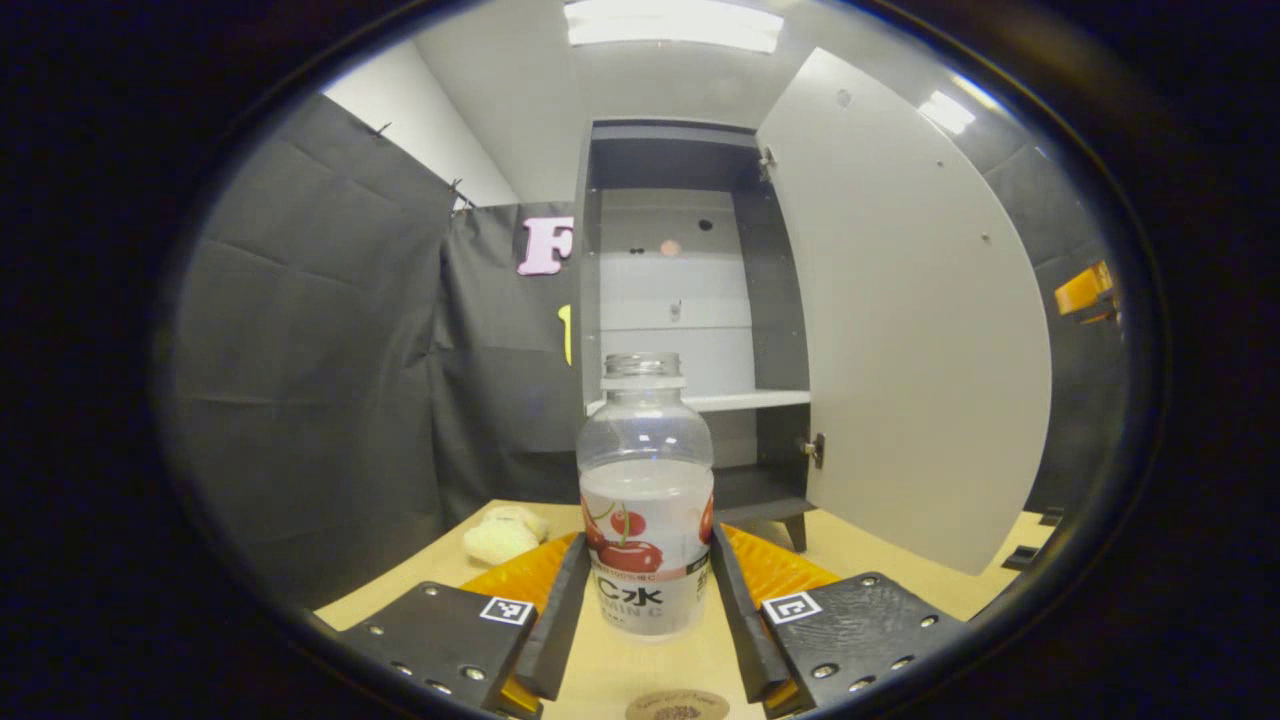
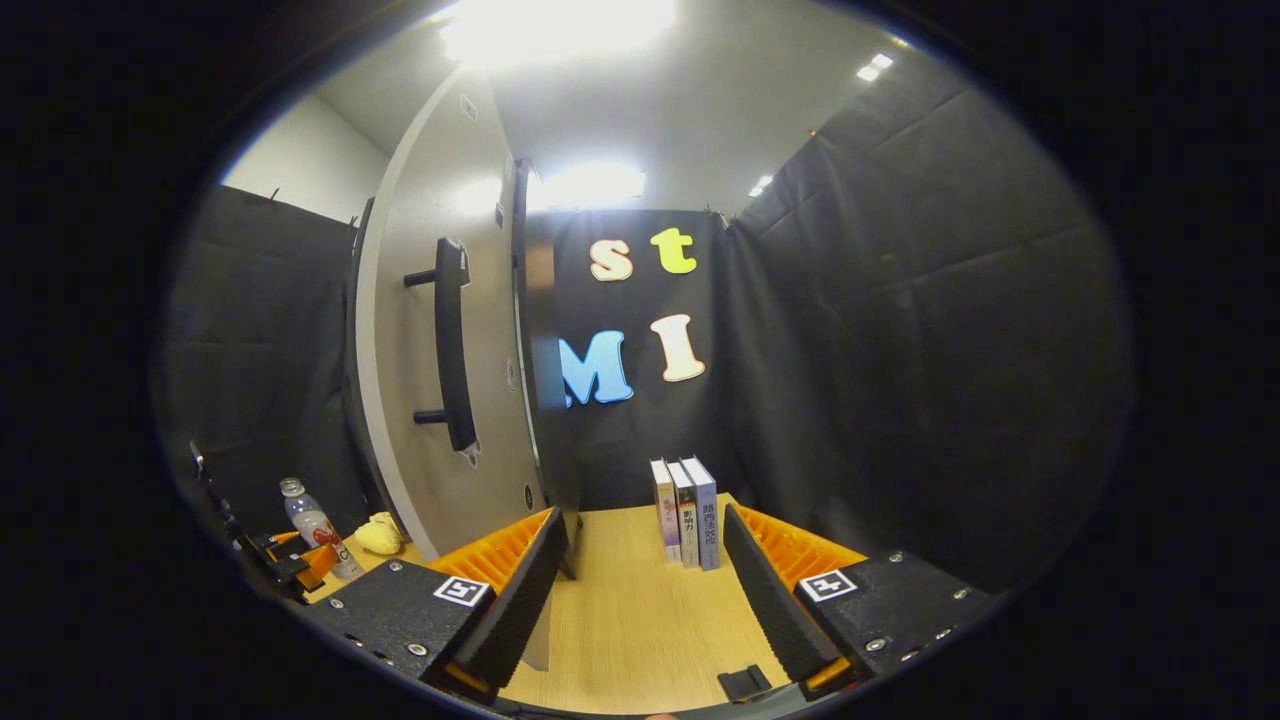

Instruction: Open the cabinet door with the right hand, grasp the bottle in the cabinet with the left hand and place it on the coaster, then close the cabinet door with the right hand.

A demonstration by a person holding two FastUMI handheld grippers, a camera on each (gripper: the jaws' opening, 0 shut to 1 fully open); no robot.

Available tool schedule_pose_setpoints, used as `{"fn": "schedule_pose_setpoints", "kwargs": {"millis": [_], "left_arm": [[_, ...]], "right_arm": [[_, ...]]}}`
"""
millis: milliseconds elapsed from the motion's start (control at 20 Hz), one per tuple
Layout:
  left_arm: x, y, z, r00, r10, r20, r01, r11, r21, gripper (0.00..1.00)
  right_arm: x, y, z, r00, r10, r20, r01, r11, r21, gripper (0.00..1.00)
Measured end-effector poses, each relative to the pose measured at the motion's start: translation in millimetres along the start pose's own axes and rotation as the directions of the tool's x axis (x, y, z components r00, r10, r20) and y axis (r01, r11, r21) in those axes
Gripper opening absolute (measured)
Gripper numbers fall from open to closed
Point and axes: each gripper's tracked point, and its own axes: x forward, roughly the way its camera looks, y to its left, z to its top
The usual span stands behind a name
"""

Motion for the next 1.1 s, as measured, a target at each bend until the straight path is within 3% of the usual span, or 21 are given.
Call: {"fn": "schedule_pose_setpoints", "kwargs": {"millis": [350,1050,1100], "left_arm": [[-9,-11,-76,0.996,0.010,-0.092,-0.011,1.000,-0.006,0.68],[-27,-26,-155,0.980,0.015,-0.199,-0.021,0.999,-0.028,0.65],[-29,-26,-159,0.976,0.020,-0.216,-0.026,0.999,-0.025,0.68]], "right_arm": [[6,-1,-9,0.999,-0.031,-0.025,0.030,0.999,-0.028,0.96],[18,7,-29,0.997,-0.026,-0.079,0.020,0.996,-0.084,0.96],[18,8,-30,0.996,-0.024,-0.081,0.017,0.996,-0.089,0.97]]}}
